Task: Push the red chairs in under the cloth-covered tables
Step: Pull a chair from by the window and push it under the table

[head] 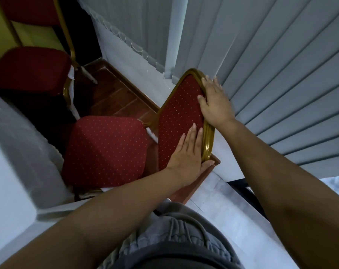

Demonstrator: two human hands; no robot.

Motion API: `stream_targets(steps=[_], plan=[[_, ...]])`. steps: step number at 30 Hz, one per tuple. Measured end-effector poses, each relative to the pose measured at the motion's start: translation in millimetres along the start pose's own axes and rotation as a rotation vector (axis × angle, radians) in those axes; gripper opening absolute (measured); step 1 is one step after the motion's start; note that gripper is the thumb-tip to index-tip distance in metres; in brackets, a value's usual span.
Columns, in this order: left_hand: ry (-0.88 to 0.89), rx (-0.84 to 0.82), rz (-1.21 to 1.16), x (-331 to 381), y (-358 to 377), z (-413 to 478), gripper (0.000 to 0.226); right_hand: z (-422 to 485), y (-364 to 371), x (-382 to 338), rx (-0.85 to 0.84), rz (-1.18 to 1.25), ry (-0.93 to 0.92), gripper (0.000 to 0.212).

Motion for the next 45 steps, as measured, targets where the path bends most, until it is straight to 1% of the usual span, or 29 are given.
stream_targets(steps=[5,9,14,18,24,28,31,35,38,45], plan=[[-0.009,0.079,0.064,-5,-3,4,0.087,8,1,-2,0.011,0.016,-0.007,0.056],[-0.041,0.095,0.083,-17,-7,6,0.085,20,7,-12,-0.007,0.016,-0.026,0.058],[-0.05,0.122,0.071,-48,-12,4,0.084,38,23,-36,-0.016,0.031,-0.082,0.06],[-0.062,0.139,0.054,-82,-19,2,0.084,58,36,-64,-0.019,-0.01,-0.13,0.062],[-0.084,0.185,0.044,-132,-31,2,0.086,92,56,-106,-0.046,-0.077,-0.241,0.066],[-0.097,0.186,0.06,-160,-36,10,0.088,119,64,-128,-0.08,-0.158,-0.396,0.066],[-0.098,0.175,0.057,-170,-36,15,0.088,131,68,-135,-0.104,-0.144,-0.455,0.063],[-0.128,0.158,0.039,-174,-35,28,0.087,146,71,-134,-0.106,-0.056,-0.471,0.059],[-0.175,0.117,0.01,-172,-34,43,0.087,159,71,-127,-0.108,-0.034,-0.5,0.06],[-0.305,0.142,-0.066,-141,-29,92,0.087,189,62,-94,-0.159,-0.011,-0.568,0.061]])
Point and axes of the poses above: each hand's wrist, its own z-axis towards the middle knuckle, its own y-axis out of the palm, x = y × z, the point moved 7 cm from there along z, towards the middle knuckle, and after that the axes turned 1 degree about z, right-handed, at the moved point
